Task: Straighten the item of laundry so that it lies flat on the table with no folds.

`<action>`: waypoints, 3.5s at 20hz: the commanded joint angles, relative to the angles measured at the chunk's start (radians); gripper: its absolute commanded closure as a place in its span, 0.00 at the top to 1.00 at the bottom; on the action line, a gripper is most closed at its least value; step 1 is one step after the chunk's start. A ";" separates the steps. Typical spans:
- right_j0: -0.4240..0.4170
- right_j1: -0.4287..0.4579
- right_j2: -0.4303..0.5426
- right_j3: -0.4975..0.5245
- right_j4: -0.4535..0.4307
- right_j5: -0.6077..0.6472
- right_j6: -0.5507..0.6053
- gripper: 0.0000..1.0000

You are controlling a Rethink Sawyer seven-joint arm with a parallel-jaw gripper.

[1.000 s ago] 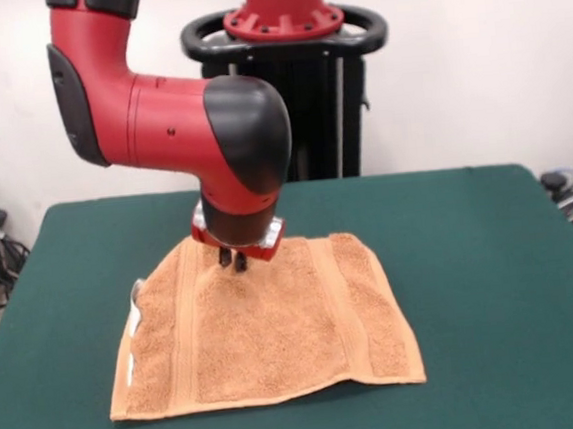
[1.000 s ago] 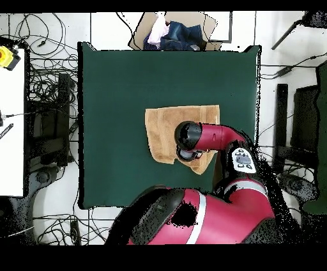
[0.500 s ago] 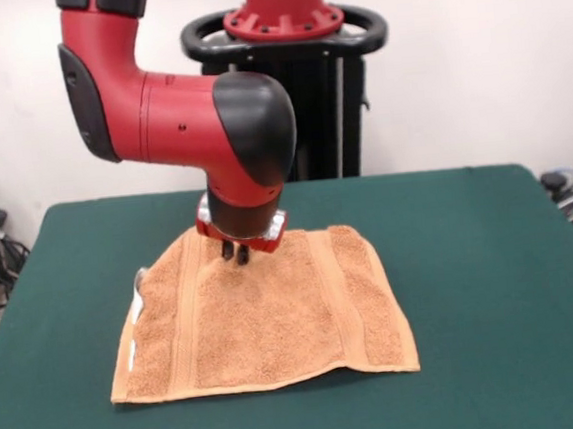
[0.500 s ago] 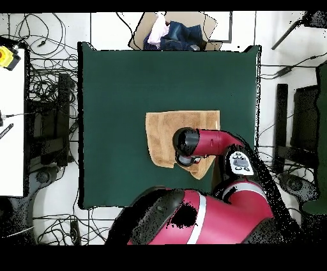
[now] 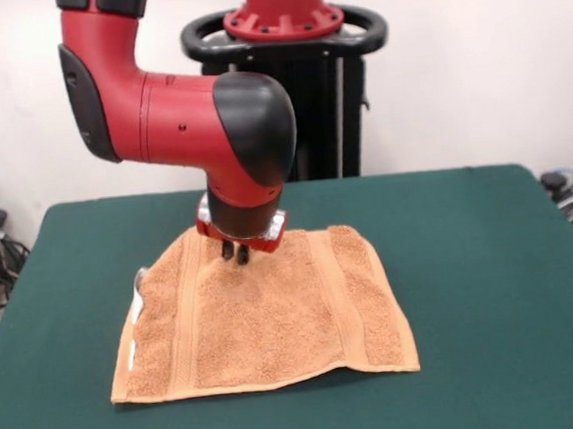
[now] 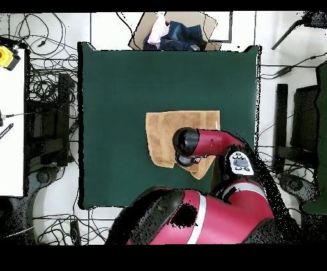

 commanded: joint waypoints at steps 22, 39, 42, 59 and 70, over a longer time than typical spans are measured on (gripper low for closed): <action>-0.131 -0.142 0.073 -0.035 -0.033 0.046 -0.115 1.00; -0.131 0.015 0.160 -0.563 -0.036 0.383 -0.189 1.00; -0.136 0.022 0.181 -0.578 -0.011 0.361 -0.170 1.00; -0.027 0.094 0.152 -0.707 0.067 0.468 0.078 1.00; -0.032 0.000 0.101 -0.463 0.048 0.327 -0.010 1.00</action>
